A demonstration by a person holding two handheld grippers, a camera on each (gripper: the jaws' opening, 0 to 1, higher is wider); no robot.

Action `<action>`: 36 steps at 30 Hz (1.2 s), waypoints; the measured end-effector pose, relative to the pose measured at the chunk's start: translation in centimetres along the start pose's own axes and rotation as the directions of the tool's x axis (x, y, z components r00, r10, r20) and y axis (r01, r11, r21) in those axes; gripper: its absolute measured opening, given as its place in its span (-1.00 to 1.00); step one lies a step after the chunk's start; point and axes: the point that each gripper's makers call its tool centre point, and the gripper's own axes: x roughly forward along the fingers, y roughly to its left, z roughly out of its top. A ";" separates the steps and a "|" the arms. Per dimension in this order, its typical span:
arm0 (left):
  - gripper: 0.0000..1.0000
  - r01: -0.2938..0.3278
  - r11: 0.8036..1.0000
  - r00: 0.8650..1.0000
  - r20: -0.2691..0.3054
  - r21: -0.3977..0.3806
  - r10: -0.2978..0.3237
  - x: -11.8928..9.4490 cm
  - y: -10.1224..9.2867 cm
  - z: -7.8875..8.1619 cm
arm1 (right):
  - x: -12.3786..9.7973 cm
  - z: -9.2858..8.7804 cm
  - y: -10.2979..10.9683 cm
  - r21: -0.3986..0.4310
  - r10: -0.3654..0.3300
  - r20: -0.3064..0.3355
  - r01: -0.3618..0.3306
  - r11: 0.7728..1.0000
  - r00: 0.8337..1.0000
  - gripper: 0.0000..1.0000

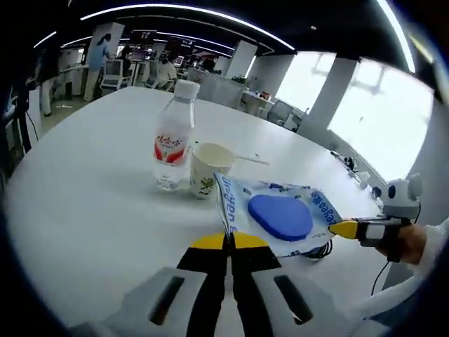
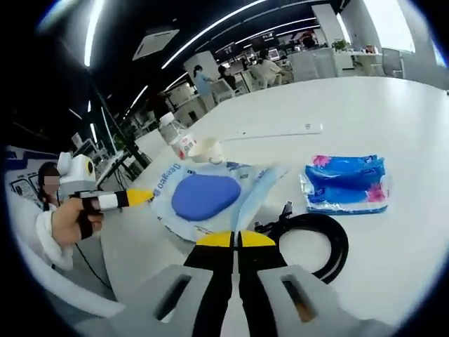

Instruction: Arrange the tabletop items into an orderly group along one side of the table until the central work area is clear of visible clutter.

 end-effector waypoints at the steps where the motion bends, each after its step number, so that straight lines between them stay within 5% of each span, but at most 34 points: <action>1: -1.00 0.002 1.000 1.000 -0.001 0.016 -0.002 0.2 -0.2 0.2 | -0.1 0.1 -0.3 -0.007 -0.012 0.002 0.012 1.000 1.000 -1.00; 9: -1.00 0.020 0.973 1.000 -0.002 0.228 -0.020 2.2 -2.2 3.0 | -0.1 1.9 -2.1 -0.035 -0.064 0.029 0.065 0.997 0.998 -1.00; 14: -1.00 0.028 0.961 1.000 0.003 0.274 -0.029 3.2 -2.9 4.5 | 0.5 2.3 -2.9 -0.114 -0.094 0.017 0.096 0.989 0.995 -1.00; 17: -1.00 0.022 0.928 1.000 -0.009 0.371 -0.020 3.8 -3.1 5.1 | 0.8 2.7 -3.2 -0.132 -0.104 0.015 0.105 0.986 0.994 -1.00; 24: -1.00 0.007 0.885 1.000 -0.010 0.466 -0.003 4.9 -3.8 6.1 | 1.1 4.2 -4.5 -0.226 -0.151 0.038 0.156 0.962 0.988 -1.00; 28: -1.00 -0.001 0.806 0.999 -0.042 0.591 0.032 5.9 -4.2 5.9 | 1.5 4.7 -5.1 -0.297 -0.186 0.023 0.185 0.937 0.982 -1.00; 32: -1.00 -0.005 0.772 0.997 -0.057 0.635 0.053 6.8 -4.3 5.8 | 2.2 5.3 -5.4 -0.376 -0.210 0.013 0.200 0.905 0.978 -1.00; 34: -1.00 -0.009 0.734 0.995 -0.065 0.679 0.073 7.4 -4.3 6.1 | 2.7 5.9 -5.2 -0.421 -0.218 0.012 0.203 0.884 0.976 -1.00; 36: -1.00 -0.008 0.715 0.994 -0.072 0.699 0.081 7.8 -4.4 6.2 | 3.1 6.1 -5.1 -0.457 -0.220 0.007 0.199 0.867 0.975 -1.00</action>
